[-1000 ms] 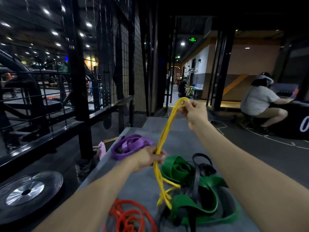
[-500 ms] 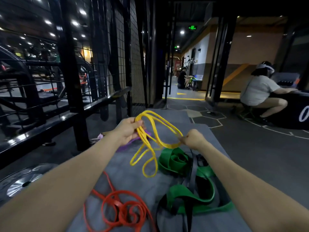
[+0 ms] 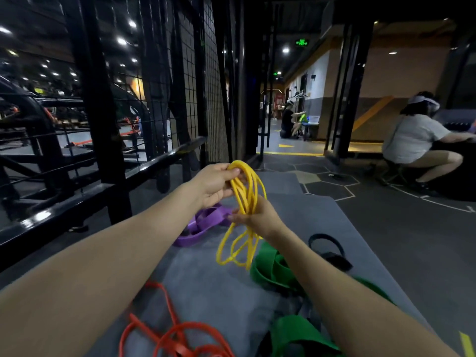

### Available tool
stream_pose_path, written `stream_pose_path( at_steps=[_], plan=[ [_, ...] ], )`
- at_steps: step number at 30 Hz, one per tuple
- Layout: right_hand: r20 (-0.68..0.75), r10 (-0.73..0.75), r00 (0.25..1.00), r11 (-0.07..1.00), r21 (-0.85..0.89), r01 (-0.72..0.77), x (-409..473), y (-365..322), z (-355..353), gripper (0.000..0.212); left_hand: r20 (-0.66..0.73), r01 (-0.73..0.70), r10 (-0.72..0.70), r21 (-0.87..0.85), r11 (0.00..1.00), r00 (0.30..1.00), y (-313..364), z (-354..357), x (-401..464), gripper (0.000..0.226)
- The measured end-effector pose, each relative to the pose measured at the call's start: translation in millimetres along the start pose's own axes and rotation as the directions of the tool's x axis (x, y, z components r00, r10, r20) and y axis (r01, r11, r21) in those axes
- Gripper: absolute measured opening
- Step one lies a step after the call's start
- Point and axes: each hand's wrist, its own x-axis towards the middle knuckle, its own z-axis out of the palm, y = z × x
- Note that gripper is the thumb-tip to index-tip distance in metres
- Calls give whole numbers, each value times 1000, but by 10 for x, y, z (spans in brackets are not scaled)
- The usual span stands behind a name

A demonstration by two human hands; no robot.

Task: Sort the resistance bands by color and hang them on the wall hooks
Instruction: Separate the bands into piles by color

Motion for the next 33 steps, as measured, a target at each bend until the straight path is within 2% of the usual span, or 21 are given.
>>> stream_pose_path(
  at_steps=[2,4,6,9,12,15,17,18,19,21,22,25,30,33],
  plan=[
    [-20,68,997,993,-100,-70,118,211,-76,14,-19,1,-2,-24,1000,1000,-32,-82,184,23],
    [-53,100,994,976,-191,-108,250,375,-209,20,-48,18,-18,17,1000,999,-139,-201,395,24],
    [-81,69,994,946,-310,-91,438,536,-362,15,-87,53,-47,77,996,995,-318,-311,627,24],
    [-113,41,993,849,-520,-94,742,738,-557,12,-149,126,-102,162,979,984,-649,-408,1001,23],
    [-120,23,993,761,-642,-95,1112,1054,-698,12,-191,136,-95,215,967,977,-971,-403,1418,24],
    [-132,9,991,672,-733,-104,1462,1426,-813,14,-240,127,-78,198,972,968,-1301,-357,1856,24],
    [-149,32,988,623,-770,-136,1640,1633,-860,11,-281,138,-81,187,973,956,-1520,-332,2088,20],
    [-145,67,987,600,-784,-156,1697,1739,-873,16,-293,154,-85,218,964,952,-1650,-339,2185,11],
    [-120,107,987,569,-807,-160,1734,1843,-878,29,-294,173,-83,295,940,952,-1760,-347,2230,11],
    [-48,182,982,486,-864,-133,1725,2011,-856,50,-319,242,-90,477,845,943,-1954,-377,2231,55],
    [-34,214,976,476,-869,-135,1680,2066,-832,49,-334,257,-86,513,819,939,-2033,-390,2177,63],
    [-47,286,957,510,-838,-193,1522,2182,-755,32,-333,258,-64,581,771,941,-2182,-436,1942,48],
    [-135,341,930,509,-805,-304,1279,1981,-657,51,-254,215,-27,751,624,967,-2039,-522,1426,36],
    [-186,359,914,477,-805,-352,1074,1622,-638,40,-255,201,4,770,605,967,-1804,-560,1100,36]
  ],
)
